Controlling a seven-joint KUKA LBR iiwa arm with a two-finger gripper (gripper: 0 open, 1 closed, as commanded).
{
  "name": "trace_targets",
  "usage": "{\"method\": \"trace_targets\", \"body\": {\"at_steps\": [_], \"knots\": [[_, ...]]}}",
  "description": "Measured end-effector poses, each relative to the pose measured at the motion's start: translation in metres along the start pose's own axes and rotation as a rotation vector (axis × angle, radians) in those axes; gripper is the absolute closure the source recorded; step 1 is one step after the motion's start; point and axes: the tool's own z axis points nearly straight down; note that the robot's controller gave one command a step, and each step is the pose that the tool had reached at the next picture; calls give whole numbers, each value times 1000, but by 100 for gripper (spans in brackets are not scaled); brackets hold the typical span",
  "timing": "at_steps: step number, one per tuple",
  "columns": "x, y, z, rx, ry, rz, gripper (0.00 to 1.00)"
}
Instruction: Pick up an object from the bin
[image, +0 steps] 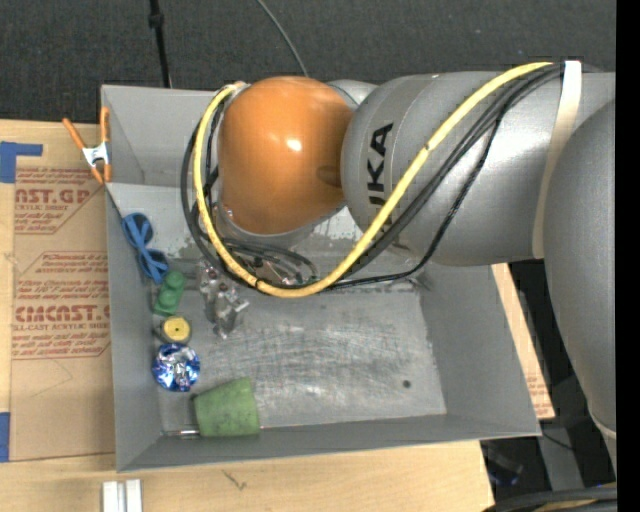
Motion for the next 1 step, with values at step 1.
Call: {"method": "trace_targets", "body": {"at_steps": [1], "knots": [[44, 27, 96, -4, 19, 120, 100]]}}
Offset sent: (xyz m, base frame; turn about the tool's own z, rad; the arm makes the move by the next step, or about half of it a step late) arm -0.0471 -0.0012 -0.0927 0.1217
